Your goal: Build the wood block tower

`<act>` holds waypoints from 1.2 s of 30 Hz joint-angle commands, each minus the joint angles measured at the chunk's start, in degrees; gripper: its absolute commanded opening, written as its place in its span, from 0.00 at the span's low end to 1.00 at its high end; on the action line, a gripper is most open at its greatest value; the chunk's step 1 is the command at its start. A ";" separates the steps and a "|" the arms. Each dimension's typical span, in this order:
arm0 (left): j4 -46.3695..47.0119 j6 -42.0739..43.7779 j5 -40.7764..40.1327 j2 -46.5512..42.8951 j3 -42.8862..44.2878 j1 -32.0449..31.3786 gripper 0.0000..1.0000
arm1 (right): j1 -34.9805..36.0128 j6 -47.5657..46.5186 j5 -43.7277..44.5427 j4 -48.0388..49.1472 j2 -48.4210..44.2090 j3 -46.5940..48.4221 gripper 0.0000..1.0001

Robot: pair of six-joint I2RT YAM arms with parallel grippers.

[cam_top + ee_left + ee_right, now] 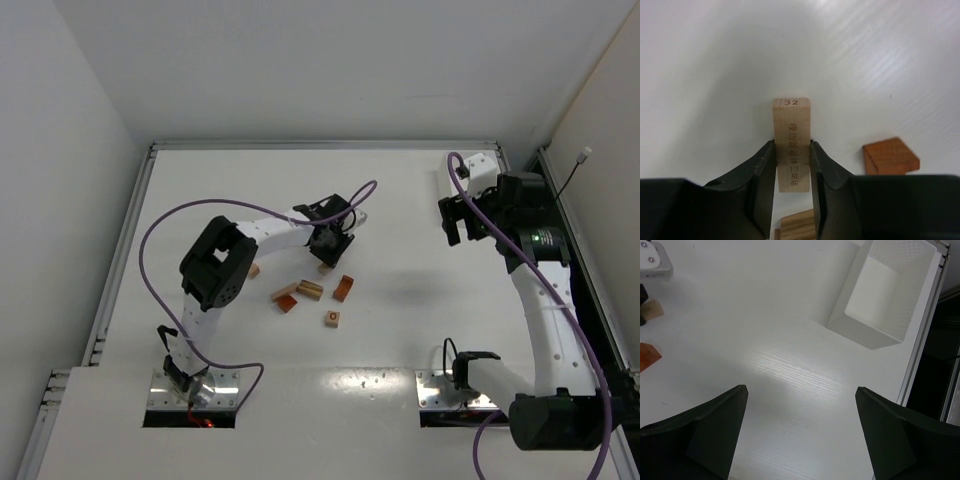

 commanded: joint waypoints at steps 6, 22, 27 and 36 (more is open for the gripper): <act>-5.89 -21.56 -8.12 8.46 9.78 1.41 0.00 | 0.26 1.34 0.45 2.18 0.61 -0.29 0.86; -7.49 -39.93 -9.70 10.83 12.78 1.95 0.00 | -0.27 3.01 -0.08 1.65 -0.44 -1.43 0.86; -6.87 -42.57 -11.03 13.29 15.59 1.95 0.00 | -0.27 3.01 -0.08 1.12 -0.44 -1.43 0.86; -5.20 -43.81 -11.65 14.53 16.74 1.95 0.44 | -0.27 3.01 -0.61 1.12 -0.44 -1.43 0.86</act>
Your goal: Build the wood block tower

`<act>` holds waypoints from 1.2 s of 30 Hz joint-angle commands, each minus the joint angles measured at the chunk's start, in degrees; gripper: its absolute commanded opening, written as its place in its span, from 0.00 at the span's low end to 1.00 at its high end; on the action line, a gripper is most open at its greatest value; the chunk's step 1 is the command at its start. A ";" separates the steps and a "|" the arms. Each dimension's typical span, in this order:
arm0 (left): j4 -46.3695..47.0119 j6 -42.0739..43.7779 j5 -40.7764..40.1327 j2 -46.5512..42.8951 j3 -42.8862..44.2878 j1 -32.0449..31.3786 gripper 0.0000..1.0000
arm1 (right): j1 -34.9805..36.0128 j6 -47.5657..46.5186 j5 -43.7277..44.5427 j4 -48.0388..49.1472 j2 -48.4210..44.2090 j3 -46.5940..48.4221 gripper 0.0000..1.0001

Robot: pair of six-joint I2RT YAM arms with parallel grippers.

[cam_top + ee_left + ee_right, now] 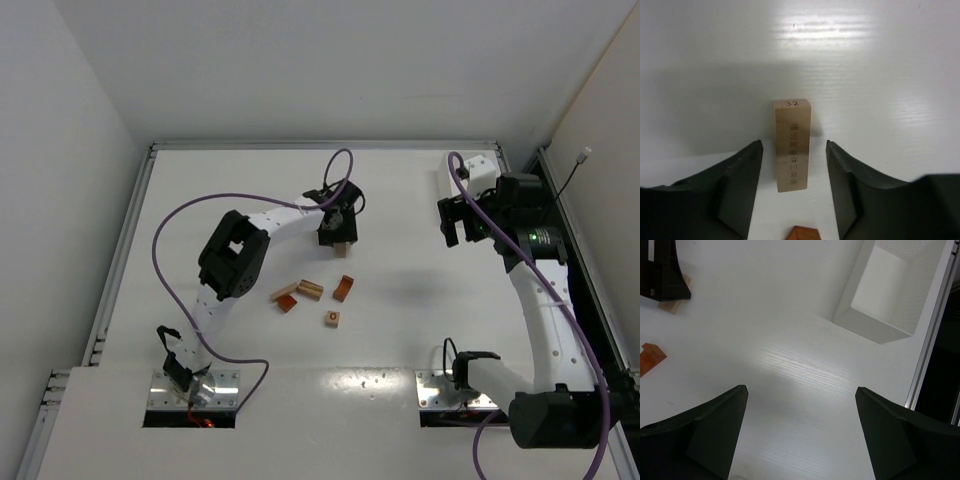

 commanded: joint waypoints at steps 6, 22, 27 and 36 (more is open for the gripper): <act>1.37 0.35 1.22 2.10 -1.87 0.48 0.86 | -0.16 1.37 -1.61 1.34 -1.01 -1.46 0.86; 7.78 29.47 -3.10 -29.34 -15.57 -0.66 0.82 | 0.37 -0.38 -3.72 3.53 -3.91 -5.59 0.86; 0.42 44.72 6.65 -41.38 -23.04 -0.66 0.75 | 0.37 -1.52 -4.87 4.77 -2.51 -6.21 0.86; -10.06 58.09 13.79 -50.37 -38.50 1.36 0.61 | 0.37 -1.53 -6.10 5.30 -1.45 -6.21 0.86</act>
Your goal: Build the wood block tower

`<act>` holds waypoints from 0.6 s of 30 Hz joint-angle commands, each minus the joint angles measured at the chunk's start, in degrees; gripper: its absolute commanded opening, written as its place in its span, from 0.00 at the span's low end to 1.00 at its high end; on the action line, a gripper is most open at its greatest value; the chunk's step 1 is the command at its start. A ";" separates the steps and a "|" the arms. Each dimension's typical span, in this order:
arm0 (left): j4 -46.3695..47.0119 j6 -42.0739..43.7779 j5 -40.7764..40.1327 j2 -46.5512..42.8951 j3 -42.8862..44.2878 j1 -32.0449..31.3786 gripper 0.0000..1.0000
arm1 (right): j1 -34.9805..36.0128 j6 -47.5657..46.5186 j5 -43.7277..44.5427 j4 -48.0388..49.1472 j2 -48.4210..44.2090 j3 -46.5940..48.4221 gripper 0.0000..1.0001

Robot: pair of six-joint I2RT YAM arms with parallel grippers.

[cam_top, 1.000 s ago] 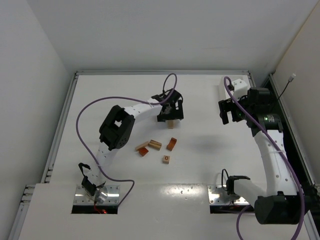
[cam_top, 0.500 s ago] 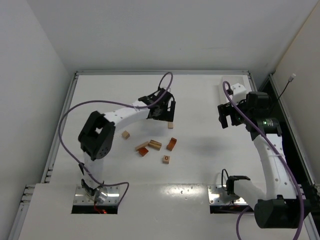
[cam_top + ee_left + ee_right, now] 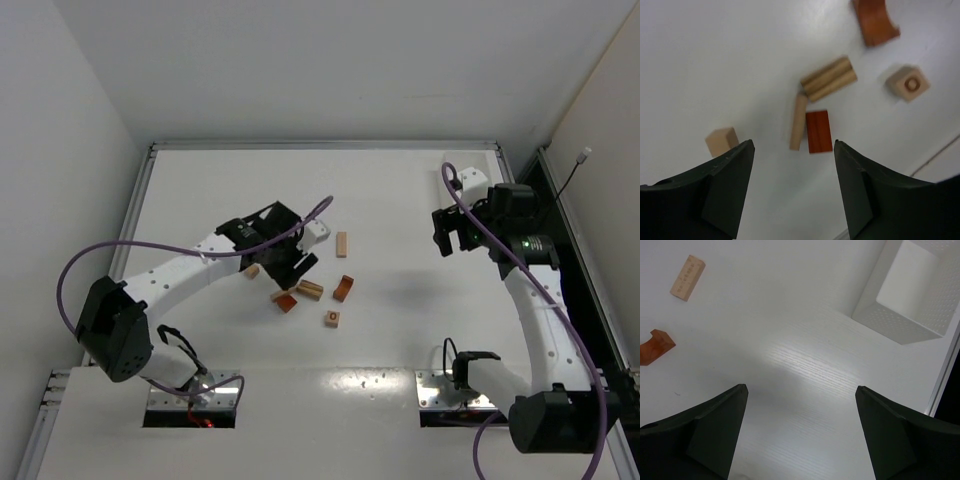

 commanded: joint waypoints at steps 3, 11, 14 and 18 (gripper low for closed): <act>-4.86 6.80 2.90 -2.74 -5.15 0.75 0.58 | 0.35 -0.54 -2.78 2.26 -0.57 -0.66 0.86; -0.29 8.65 1.06 1.38 -7.79 0.75 0.55 | 0.35 -0.54 -2.78 2.26 -1.10 -1.19 0.86; 1.12 9.18 -1.05 4.11 -7.27 0.75 0.44 | 0.35 -0.54 -2.78 2.26 -1.10 -1.19 0.86; 2.87 10.31 -1.05 5.52 -7.26 0.75 0.43 | 0.35 -0.54 -2.17 1.56 -1.63 -1.19 0.86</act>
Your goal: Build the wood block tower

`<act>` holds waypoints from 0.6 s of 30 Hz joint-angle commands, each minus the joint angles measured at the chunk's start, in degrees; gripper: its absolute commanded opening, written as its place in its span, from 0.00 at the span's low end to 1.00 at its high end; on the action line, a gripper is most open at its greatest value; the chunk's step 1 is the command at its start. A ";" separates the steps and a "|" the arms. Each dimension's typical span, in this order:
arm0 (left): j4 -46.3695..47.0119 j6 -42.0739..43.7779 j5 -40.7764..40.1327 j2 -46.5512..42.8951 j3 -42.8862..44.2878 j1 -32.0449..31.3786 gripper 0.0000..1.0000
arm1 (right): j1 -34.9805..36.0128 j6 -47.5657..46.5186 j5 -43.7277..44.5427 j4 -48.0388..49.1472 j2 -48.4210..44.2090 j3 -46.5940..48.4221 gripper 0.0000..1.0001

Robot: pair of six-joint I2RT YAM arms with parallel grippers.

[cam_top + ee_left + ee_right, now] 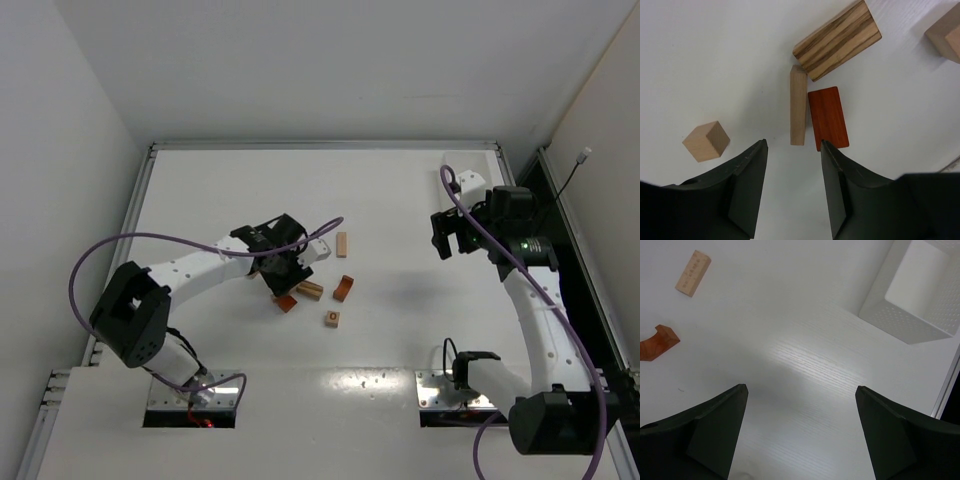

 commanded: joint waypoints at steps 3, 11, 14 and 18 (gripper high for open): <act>2.75 2.45 -0.53 1.74 0.89 0.49 0.43 | 0.31 -0.39 -0.90 0.96 -1.81 0.02 0.86; 3.88 4.03 0.00 5.35 1.95 0.49 0.46 | 0.31 -0.39 -0.37 0.96 -2.34 -0.51 0.86; 4.42 4.56 0.00 6.75 1.95 0.49 0.46 | 0.31 -0.39 -0.37 0.96 -2.34 -0.51 0.86; 5.56 5.18 0.00 8.77 1.95 1.01 0.46 | 0.31 -0.39 0.16 0.96 -2.34 -0.51 0.86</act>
